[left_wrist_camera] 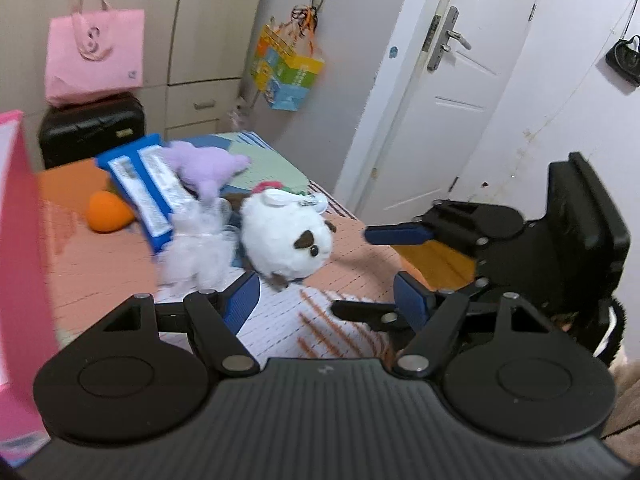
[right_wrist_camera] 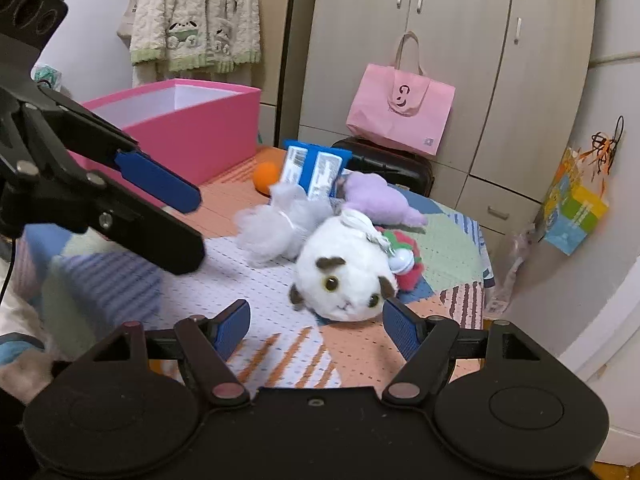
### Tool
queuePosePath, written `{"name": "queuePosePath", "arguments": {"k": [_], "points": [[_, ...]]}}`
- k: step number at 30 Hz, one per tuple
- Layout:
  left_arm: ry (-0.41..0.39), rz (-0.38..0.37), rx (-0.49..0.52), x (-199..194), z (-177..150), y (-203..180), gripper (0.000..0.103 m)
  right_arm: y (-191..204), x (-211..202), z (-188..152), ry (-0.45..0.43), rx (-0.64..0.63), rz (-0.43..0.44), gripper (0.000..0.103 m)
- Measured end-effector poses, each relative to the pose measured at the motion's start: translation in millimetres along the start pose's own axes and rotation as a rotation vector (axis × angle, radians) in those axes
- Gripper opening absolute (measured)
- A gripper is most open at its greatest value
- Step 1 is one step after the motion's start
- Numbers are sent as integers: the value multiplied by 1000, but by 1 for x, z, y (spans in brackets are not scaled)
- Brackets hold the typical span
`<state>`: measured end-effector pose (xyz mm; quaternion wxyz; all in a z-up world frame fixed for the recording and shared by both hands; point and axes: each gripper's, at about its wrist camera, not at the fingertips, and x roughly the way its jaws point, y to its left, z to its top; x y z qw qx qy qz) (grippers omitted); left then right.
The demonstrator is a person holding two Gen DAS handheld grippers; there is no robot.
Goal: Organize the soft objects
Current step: 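Move both grippers back to the table toward the white plush cat, then grasp the white plush cat with the left gripper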
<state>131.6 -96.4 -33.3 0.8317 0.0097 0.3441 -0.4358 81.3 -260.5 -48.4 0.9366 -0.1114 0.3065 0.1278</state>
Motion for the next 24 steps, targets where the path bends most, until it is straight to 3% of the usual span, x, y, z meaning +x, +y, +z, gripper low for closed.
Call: {"name": "queuePosePath", "arguments": {"k": [6,12,17,24], "points": [[-19,35,6,35,4,8,73,-13,31,-13,-33,13,-25,78],[-25,75,33,60,11,9,73,-27,49,-16,-51,85,7,79],[-61,163,97,77,8,4,73,-33,57,-18,-67,129,34,86],[-49,147,82,86,5,6,67,-30,63,-19,-97,143,67,85]]}}
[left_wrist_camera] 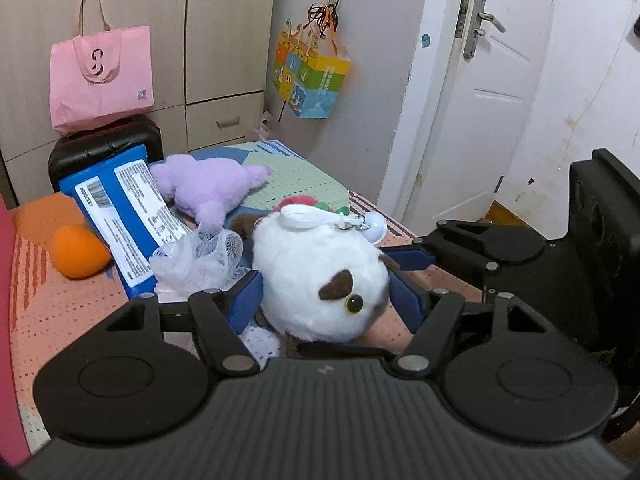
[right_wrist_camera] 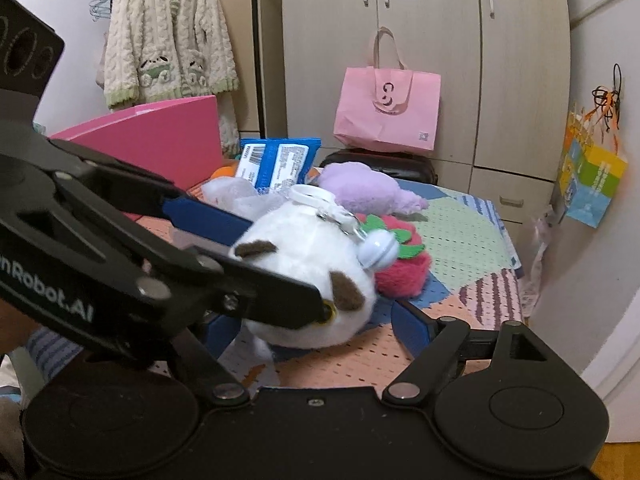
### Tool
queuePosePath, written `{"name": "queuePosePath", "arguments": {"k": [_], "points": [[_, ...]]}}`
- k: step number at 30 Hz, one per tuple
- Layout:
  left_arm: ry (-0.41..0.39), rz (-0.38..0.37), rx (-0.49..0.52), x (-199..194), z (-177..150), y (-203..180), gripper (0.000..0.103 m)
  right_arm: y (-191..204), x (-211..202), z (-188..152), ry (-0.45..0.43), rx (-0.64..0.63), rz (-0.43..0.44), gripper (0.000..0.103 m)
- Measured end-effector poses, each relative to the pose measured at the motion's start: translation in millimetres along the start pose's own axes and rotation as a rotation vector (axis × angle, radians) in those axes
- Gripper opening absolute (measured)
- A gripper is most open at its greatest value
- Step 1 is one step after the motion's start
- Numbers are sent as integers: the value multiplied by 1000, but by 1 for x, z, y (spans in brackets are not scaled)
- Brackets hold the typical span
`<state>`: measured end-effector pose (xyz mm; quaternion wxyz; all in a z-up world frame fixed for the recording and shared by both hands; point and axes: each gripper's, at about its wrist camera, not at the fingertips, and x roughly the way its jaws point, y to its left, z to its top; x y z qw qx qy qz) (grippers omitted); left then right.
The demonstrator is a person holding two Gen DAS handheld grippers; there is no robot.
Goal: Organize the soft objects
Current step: 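Grasp the white plush cat with the left gripper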
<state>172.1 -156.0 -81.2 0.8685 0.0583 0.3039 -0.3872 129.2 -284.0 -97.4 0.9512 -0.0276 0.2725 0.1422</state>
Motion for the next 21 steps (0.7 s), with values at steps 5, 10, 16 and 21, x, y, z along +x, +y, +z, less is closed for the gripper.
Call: {"name": "queuePosePath", "arguments": {"k": [5,10,16,21], "points": [[-8,14,-2,-3,-4,-4,63,8,-3,-3,-31,2,-13,80],[-7,0,-6,-8,-7,-9,63,24,-13,-4,-59,-19,-69,79],[12,-26,-50,-18,-12,-10,63,29,-26,-3,-41,1,-71,74],[34,-34,-84,-26,-14,-14,63,33,-35,-5,-14,26,-58,73]]}}
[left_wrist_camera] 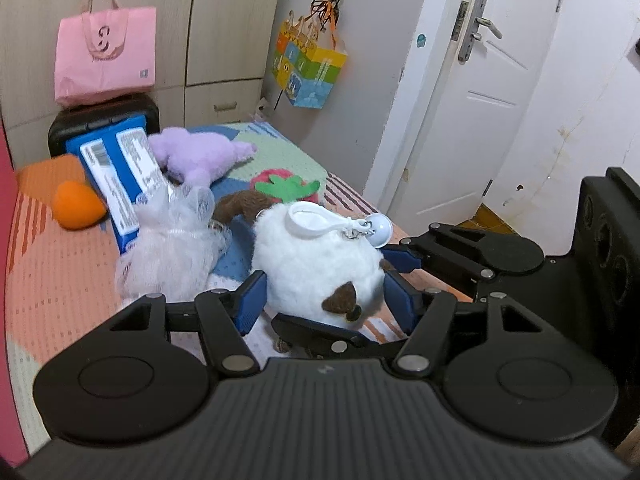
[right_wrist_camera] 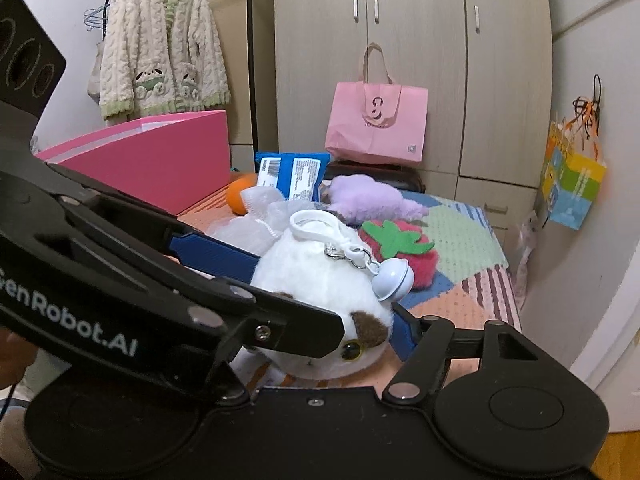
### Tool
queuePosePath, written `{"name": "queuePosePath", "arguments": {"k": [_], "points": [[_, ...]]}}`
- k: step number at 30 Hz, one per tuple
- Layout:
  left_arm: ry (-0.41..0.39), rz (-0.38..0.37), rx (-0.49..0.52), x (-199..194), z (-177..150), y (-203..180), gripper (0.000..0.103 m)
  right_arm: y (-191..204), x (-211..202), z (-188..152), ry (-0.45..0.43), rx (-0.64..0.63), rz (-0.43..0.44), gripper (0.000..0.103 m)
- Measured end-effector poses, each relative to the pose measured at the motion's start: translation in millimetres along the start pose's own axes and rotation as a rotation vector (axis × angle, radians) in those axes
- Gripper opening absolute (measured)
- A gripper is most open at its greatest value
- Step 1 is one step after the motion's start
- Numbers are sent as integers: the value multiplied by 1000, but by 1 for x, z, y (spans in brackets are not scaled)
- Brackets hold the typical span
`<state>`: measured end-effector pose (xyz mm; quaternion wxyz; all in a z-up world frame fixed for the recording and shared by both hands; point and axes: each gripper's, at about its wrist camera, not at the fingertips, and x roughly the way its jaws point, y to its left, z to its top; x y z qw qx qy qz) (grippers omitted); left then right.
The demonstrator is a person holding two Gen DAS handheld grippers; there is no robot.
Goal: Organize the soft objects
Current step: 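Grasp the white plush cat with the left gripper, then carry the white plush cat into the pink box and open the left gripper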
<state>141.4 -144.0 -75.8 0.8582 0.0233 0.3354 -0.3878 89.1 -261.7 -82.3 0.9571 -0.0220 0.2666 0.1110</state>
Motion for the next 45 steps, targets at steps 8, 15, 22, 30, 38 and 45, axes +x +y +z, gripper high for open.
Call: {"name": "queuePosePath", "arguments": {"k": [8,15,22,30,38,45], "points": [[66,-16,-34,-16,-2,-4,62,15,-15,3,48,-5,19,72],[130,-34,-99,-34,-5,5,60,34,-25,7,72,-53,39,71],[154,8,-94,-60,-7,3,59,51,-32,17,103,-46,100,71],[186,9,-130,-92,-4,14,59,69,-40,33,140,-1,181,71],[127,5,-138,-138,2,21,58,92,-54,62,131,-23,225,71],[105,5,-183,-172,8,35,58,113,-57,87,149,-44,275,71]]}}
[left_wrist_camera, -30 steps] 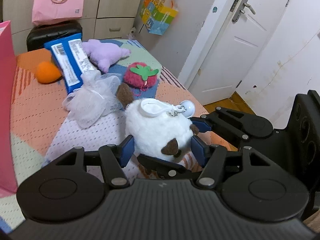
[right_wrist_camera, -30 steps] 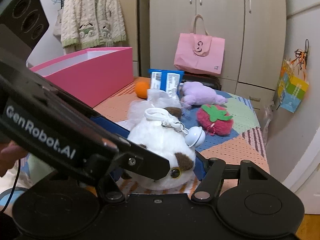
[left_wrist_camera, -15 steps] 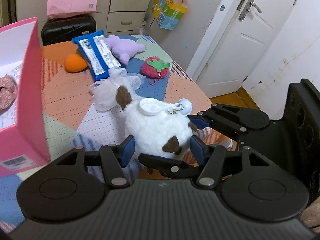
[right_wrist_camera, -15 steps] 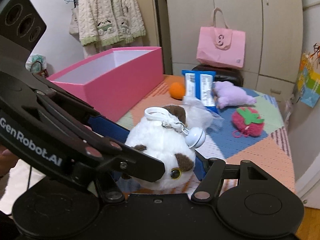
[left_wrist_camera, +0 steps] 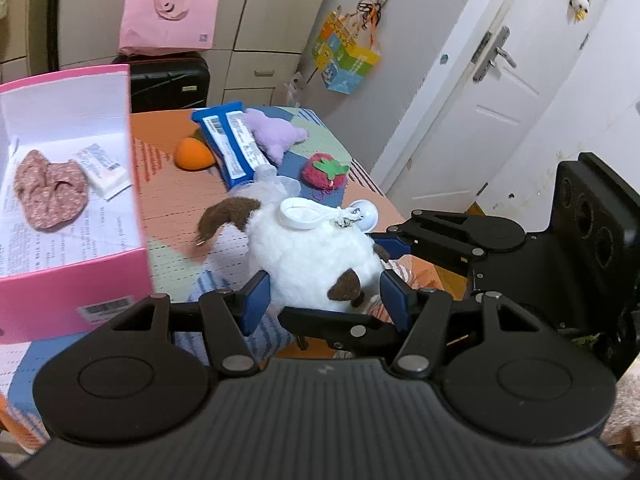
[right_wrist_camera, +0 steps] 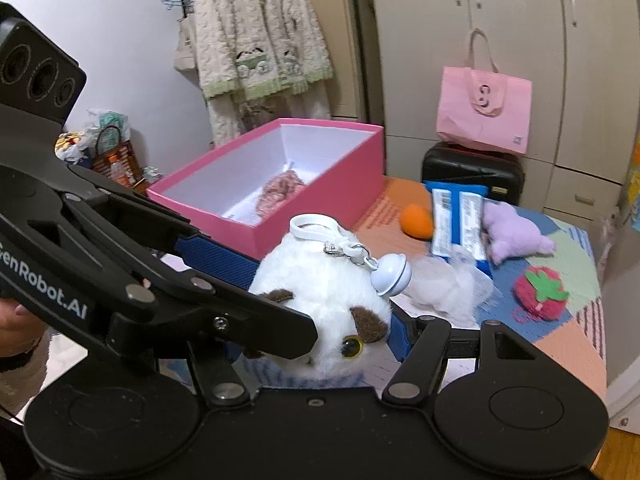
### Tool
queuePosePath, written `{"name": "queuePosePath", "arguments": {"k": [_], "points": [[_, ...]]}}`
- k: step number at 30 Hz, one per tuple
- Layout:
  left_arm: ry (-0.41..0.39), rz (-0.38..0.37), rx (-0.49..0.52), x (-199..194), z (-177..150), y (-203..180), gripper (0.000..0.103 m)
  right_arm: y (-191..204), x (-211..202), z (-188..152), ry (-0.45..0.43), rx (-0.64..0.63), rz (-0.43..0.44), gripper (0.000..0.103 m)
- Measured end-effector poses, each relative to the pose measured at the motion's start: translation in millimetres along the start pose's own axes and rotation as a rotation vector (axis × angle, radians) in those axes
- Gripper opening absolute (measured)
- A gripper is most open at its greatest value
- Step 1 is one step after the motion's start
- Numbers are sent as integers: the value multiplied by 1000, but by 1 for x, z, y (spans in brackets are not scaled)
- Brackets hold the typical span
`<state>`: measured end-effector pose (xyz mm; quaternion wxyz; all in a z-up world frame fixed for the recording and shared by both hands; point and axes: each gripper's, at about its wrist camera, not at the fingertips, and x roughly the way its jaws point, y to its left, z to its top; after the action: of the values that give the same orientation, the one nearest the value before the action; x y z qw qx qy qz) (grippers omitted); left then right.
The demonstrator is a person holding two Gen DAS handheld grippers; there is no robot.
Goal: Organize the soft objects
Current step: 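Carry the white plush cat into the pink box and open the left gripper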
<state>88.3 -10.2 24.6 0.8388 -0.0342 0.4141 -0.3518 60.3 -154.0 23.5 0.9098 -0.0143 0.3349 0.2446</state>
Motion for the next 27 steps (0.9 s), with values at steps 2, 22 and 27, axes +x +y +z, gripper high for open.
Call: {"name": "queuePosePath", "arguments": {"k": [2,22,27], "points": [[-10,2,-12,-11,2,5,58,6,0,8,-2,-9,14,71],[-267,136,-117,-66,45,78,58,29,70,105,-69,25,132,71],[-241,139,-171,-48,57,117,58,23,109,117,-9,27,134,71]]}}
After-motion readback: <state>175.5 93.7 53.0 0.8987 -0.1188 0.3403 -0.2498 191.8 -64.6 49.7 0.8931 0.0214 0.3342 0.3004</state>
